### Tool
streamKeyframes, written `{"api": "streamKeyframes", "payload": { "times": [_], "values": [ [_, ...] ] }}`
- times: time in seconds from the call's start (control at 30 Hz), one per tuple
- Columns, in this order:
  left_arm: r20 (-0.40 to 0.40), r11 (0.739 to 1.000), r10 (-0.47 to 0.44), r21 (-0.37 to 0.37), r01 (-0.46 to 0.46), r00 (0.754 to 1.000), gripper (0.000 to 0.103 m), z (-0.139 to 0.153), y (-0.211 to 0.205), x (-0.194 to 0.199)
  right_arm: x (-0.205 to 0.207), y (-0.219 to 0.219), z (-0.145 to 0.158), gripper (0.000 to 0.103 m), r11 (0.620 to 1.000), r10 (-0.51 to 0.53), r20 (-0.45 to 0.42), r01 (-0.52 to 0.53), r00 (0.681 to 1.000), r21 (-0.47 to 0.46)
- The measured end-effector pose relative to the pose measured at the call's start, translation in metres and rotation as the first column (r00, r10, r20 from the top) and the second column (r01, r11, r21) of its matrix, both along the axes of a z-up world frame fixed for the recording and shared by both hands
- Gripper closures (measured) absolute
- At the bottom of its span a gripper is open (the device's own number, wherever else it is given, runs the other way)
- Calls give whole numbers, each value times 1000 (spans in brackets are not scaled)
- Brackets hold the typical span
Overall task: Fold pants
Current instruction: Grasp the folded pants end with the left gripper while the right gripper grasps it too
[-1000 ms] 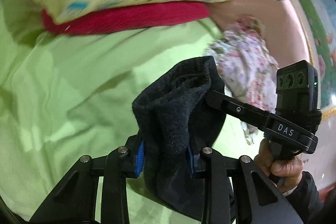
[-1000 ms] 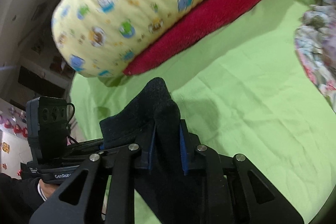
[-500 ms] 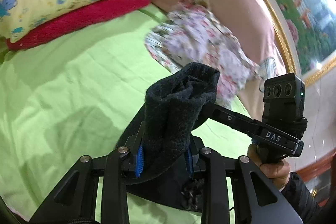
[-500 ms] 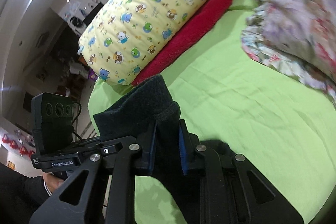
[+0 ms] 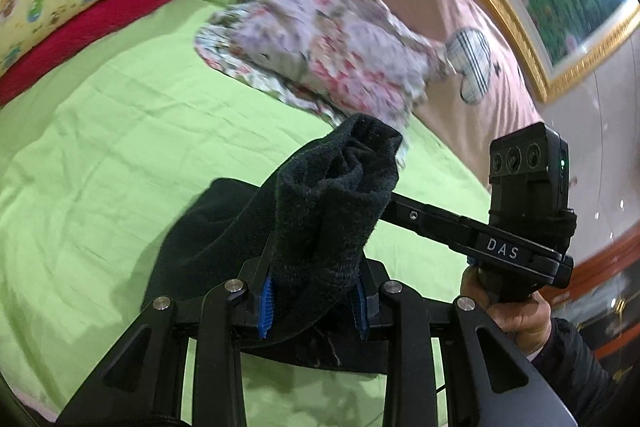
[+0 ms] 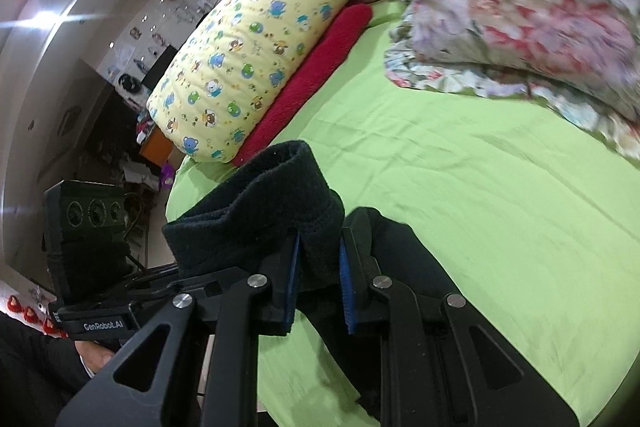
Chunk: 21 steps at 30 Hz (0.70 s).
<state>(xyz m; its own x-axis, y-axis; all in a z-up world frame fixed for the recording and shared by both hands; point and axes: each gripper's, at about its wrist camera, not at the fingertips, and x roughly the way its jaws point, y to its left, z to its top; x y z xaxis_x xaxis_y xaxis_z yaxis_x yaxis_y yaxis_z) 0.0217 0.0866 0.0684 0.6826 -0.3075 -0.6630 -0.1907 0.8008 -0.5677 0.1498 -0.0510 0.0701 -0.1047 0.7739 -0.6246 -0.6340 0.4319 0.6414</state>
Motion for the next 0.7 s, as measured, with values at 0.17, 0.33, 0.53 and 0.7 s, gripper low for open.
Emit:
{"api": "streamKeyframes", "payload": {
  "times": [0.17, 0.33, 0.53, 0.7],
  "values": [
    [-25, 993, -79, 81, 81, 997, 73, -2, -44, 7, 0, -38, -11, 83, 998, -52, -24, 53, 998, 22],
    [-53, 983, -141, 112, 146, 989, 73, -6, -78, 9, -3, -74, -25, 83, 994, -103, -57, 105, 993, 37],
    [-94, 962, -203, 165, 216, 975, 73, -14, -115, 16, -5, -109, -38, 83, 986, -152, -89, 157, 984, 48],
    [-129, 948, -236, 187, 258, 963, 73, -26, -139, 17, -8, -131, -54, 84, 981, -182, -123, 189, 976, 51]
  ]
}}
